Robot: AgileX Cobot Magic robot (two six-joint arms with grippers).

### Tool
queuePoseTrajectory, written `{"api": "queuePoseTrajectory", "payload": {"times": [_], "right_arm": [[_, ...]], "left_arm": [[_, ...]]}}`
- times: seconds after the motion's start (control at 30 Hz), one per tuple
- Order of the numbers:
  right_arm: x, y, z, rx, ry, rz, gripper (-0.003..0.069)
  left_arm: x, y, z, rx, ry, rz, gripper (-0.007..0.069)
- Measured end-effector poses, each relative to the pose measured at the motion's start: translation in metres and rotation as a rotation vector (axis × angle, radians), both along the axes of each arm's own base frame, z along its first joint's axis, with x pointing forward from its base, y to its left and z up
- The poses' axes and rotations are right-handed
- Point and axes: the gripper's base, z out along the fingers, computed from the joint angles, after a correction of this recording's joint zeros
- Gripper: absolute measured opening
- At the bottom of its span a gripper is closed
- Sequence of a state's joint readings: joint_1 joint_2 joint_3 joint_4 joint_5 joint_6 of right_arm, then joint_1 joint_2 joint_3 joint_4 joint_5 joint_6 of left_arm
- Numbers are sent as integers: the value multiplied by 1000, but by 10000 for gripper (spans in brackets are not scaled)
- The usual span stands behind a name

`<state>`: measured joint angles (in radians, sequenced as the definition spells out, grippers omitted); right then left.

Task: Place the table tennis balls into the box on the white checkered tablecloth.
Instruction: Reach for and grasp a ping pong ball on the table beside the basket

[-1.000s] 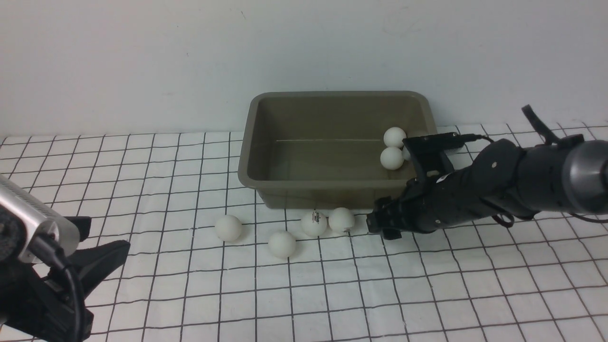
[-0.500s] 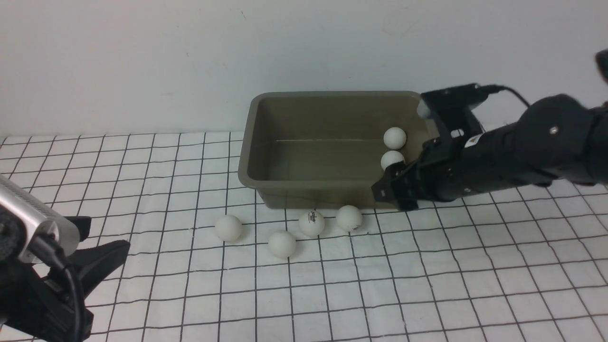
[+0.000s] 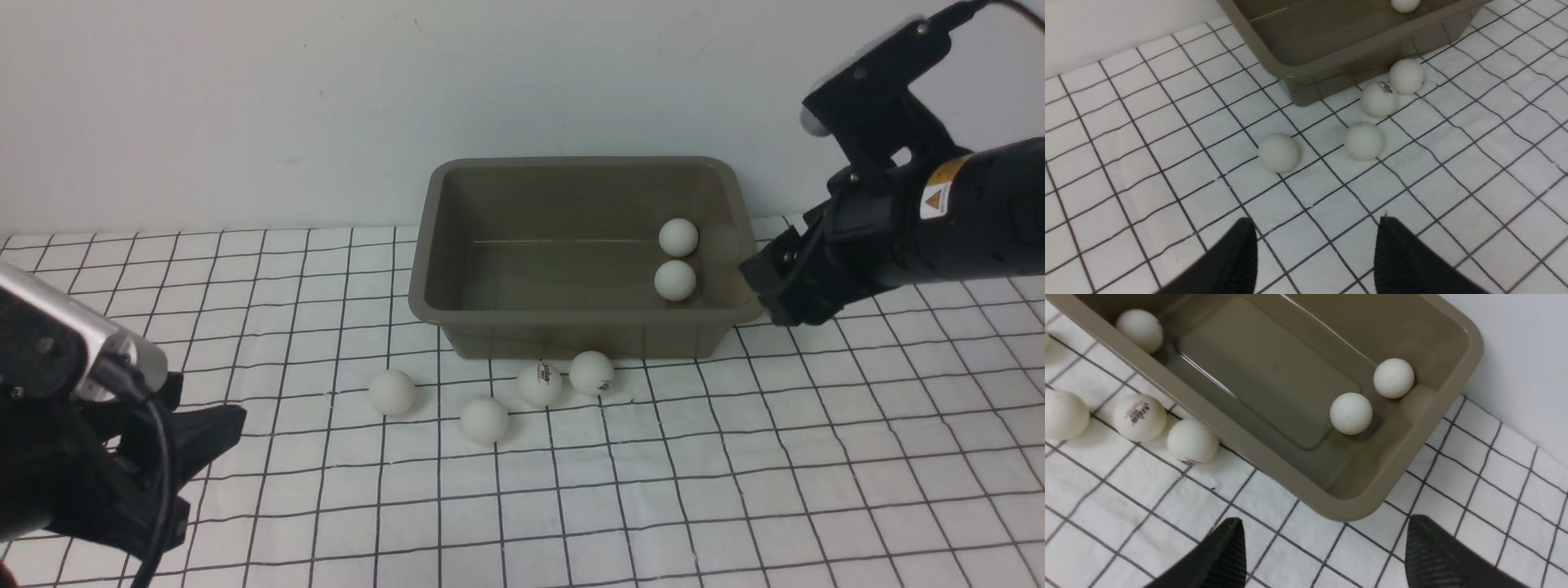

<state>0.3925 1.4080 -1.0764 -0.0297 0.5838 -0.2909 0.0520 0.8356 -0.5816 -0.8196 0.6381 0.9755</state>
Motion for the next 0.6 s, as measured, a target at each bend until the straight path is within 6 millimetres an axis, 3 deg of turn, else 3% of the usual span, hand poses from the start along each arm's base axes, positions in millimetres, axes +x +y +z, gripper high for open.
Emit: {"api": "queuePoseTrajectory", "payload": {"times": [0.23,0.47,0.6], "right_arm": [[-10,-5,21,14,-100,10,475],[-51,-22,69,63,-230,7,475],[-69,-30,85,86,-285,5,475]], "left_arm": [[26,4,-15,-6,52,41,356],[49,-1,-8,-68,-34,6,356],[72,-3,-11,-83,-26,-35,356]]}}
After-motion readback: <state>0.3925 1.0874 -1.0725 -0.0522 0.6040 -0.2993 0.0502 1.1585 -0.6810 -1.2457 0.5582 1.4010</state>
